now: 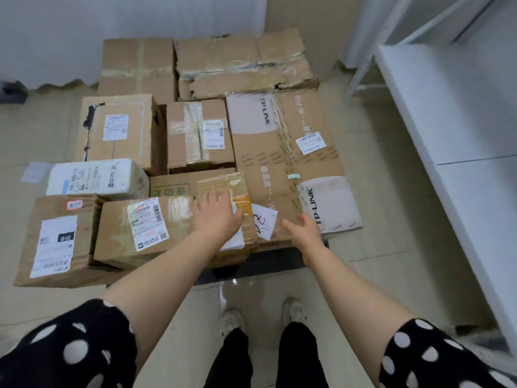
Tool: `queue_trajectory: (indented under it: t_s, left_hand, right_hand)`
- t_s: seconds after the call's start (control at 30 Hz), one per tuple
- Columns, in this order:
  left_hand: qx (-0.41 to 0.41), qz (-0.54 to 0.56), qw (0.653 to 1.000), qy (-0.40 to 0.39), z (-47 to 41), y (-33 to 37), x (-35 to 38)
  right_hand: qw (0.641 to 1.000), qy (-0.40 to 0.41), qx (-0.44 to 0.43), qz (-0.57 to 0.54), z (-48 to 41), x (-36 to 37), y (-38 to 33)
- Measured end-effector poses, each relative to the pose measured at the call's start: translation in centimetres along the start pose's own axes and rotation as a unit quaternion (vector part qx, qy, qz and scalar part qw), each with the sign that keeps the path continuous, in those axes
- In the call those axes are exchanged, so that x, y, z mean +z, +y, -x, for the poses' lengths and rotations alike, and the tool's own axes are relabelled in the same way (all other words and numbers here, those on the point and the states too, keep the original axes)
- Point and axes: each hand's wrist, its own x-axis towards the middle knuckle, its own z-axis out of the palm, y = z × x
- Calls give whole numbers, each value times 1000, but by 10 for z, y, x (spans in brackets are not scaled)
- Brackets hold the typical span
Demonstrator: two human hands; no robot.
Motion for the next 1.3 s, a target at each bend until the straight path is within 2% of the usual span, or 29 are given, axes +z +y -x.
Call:
queue_trajectory:
  t_s: [0.13,0.33,0.57,0.73,0.87,1.03,1.3]
  left_hand:
    - [103,-19,994,8,21,68,-28]
    - [249,-69,965,35,90,168,-43]
    - [396,-106,909,78,239,308,-20]
    - [525,-133,836,94,380,414,28]
    - [602,-140,780,97,488,488,71]
    - [690,-159,701,77,601,554,121]
    - [761,-180,621,56,711,631,176]
  right_hand:
    - [995,87,-40,-7,37,-60,-3]
    - [978,183,-96,28,107,-157,7]
    - [939,309,-115,99,225,-305,95]
    - [885,424,-89,169,331,-421,201]
    - [850,498,-42,166,406,-495,286]
    - [821,564,15,94,487,-558,371]
    - [776,626,69,-14,552,-628,460]
